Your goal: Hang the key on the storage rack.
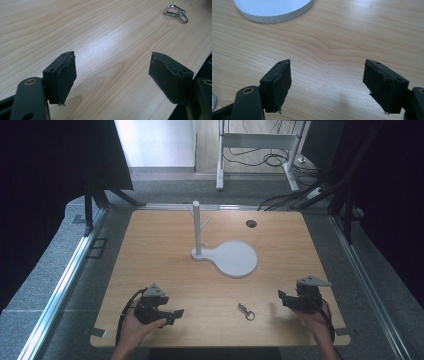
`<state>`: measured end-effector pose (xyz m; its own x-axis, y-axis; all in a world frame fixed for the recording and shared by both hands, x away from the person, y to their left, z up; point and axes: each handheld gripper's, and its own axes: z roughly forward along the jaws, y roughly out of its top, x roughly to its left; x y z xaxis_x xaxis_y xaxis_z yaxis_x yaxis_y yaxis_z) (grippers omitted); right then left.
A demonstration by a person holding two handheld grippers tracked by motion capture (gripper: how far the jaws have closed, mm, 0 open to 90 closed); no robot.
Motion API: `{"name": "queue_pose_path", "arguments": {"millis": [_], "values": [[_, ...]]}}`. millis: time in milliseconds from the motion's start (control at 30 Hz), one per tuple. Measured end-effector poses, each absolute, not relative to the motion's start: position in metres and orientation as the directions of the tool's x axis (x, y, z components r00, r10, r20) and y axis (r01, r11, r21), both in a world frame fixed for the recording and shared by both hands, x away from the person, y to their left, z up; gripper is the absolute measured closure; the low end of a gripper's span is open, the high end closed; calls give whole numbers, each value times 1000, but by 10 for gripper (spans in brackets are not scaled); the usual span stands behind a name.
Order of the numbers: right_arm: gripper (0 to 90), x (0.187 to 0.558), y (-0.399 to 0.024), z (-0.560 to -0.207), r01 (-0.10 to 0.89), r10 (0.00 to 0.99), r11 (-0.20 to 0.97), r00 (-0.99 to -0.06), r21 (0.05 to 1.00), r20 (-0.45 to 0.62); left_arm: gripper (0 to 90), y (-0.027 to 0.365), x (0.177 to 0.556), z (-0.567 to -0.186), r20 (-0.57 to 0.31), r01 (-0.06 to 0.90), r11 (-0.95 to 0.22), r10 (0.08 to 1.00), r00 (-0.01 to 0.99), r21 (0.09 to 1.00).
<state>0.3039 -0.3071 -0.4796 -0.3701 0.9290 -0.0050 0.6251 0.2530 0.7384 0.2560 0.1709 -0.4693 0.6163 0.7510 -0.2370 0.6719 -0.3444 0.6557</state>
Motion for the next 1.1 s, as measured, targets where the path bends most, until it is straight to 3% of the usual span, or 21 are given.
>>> {"name": "queue_pose_path", "arguments": {"millis": [200,1100], "values": [[303,300,-301,-471,596,931,276,-361,754,-56,226,174,255,-466,-235,669,-336,755,612,664],[417,294,-296,-461,573,890,305,-456,761,-13,225,174,255,-465,-231,668,-338,756,612,663]]}}
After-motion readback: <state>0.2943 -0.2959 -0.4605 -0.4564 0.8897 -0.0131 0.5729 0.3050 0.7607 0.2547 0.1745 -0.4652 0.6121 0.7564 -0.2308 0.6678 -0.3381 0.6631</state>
